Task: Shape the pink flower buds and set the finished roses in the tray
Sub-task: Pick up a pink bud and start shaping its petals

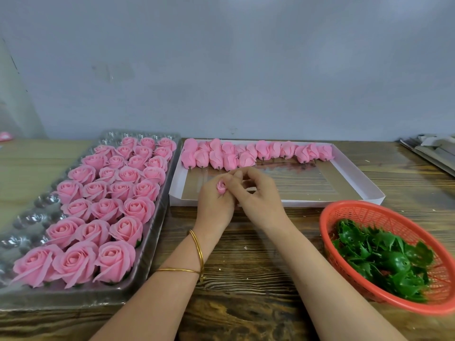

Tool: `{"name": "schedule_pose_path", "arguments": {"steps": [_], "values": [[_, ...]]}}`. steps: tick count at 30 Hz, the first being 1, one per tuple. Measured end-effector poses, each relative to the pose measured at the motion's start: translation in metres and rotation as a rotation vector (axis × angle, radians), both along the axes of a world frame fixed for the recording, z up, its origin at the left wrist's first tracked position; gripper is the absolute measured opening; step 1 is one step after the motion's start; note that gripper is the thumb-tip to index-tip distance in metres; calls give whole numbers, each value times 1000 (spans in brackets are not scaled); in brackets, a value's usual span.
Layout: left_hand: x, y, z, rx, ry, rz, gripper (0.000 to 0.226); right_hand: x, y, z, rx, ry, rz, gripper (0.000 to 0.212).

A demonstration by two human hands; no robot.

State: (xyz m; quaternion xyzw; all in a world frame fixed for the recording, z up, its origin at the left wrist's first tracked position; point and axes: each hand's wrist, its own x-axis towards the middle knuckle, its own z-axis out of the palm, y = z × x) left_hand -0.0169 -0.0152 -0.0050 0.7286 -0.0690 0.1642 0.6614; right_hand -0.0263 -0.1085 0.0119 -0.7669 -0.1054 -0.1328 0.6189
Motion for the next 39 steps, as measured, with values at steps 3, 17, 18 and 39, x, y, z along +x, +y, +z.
{"name": "schedule_pose_path", "arguments": {"steps": [3,17,18,39], "values": [[2,1,1,61,-102,38,34,1,-1,1,144,56,55,23],[-1,-1,2,-268,129,-38,49,1,-3,-7,-34,65,210,34],[-1,-1,3,-293,140,-53,44,1,-3,-7,-31,58,197,33],[-1,0,3,-193,131,-144,39,-1,-9,3,24,133,245,38]]}}
